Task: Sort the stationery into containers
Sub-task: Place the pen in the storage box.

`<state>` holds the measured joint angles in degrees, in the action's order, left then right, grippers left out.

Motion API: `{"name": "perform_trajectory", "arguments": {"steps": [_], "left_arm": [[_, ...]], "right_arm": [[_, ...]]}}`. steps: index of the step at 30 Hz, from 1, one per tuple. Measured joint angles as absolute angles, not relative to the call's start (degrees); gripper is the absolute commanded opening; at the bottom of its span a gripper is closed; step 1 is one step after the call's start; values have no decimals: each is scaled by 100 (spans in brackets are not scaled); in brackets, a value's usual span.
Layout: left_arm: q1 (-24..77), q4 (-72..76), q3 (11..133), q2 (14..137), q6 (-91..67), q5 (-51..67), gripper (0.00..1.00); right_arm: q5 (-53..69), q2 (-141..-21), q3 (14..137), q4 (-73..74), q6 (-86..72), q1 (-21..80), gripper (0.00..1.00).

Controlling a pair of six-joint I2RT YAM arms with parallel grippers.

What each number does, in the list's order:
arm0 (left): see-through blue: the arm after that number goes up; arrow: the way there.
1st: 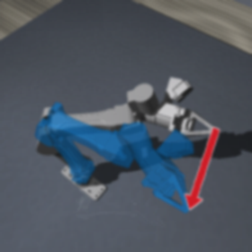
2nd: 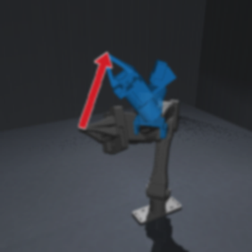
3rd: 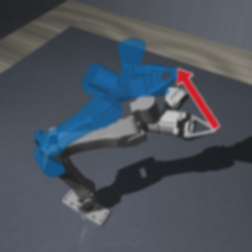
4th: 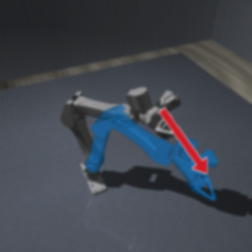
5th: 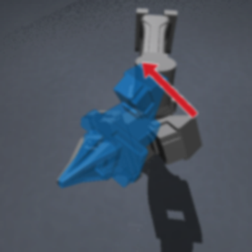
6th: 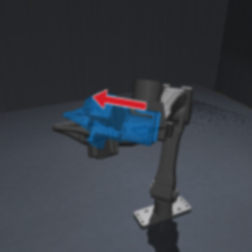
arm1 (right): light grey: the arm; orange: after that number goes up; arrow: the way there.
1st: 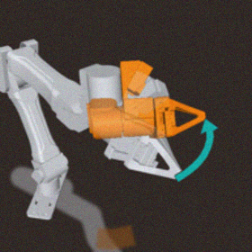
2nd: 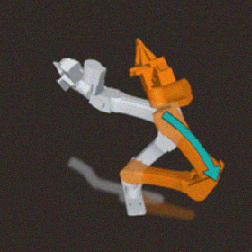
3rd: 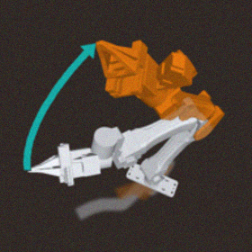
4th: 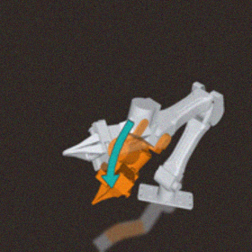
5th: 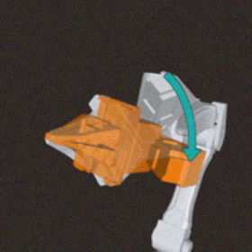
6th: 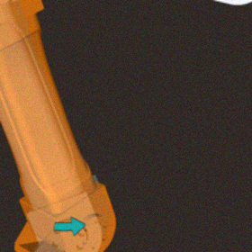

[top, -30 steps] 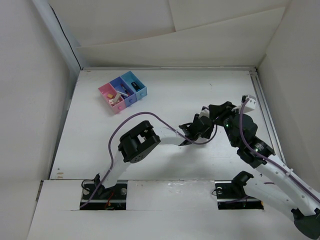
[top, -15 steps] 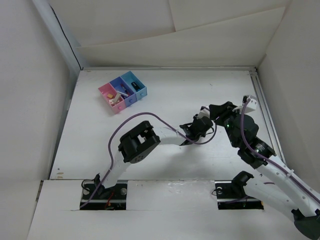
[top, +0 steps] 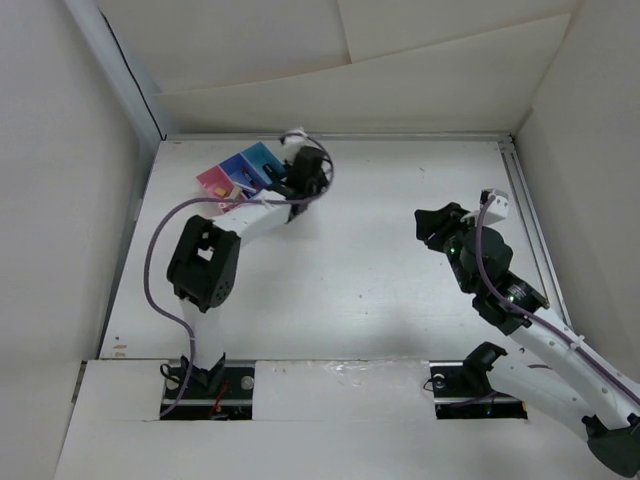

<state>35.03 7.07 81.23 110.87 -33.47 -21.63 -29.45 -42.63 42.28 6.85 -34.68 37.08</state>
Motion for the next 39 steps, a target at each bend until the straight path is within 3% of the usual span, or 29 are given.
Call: {"name": "perform_trajectory", "arguments": {"steps": [8, 15, 22, 26, 29, 32, 35, 39], "left_arm": [[1721, 215, 9233, 11375, -3861, -1874, 0], [1601, -454, 10333, 12256, -3992, -1984, 0], [1564, -862, 10444, 12501, -4191, -2132, 6], [1562, -766, 10350, 12497, -4206, -2259, 20], [1559, -784, 10326, 12497, -4169, -2296, 36], [1559, -753, 10311, 12481, -4117, -2338, 42], [1564, -762, 10309, 12468, -4060, -2370, 58], [1566, -749, 10141, 12267, -3979, -2427, 62]], "right_arm": [[-2882, -4274, 4228, 683, -3468, 3708, 47], [-2836, -4342, 4228, 679, -3468, 3708, 47], [-2805, -4364, 4228, 666, -3430, 3708, 47], [-2805, -4366, 4228, 639, -3428, 3708, 47], [-2803, -4401, 4228, 631, -3428, 3708, 47], [-2803, -4429, 4228, 633, -3426, 3708, 47], [-2803, -4427, 4228, 631, -3426, 3708, 47], [-2805, -4425, 4228, 615, -3426, 3708, 47]]}}
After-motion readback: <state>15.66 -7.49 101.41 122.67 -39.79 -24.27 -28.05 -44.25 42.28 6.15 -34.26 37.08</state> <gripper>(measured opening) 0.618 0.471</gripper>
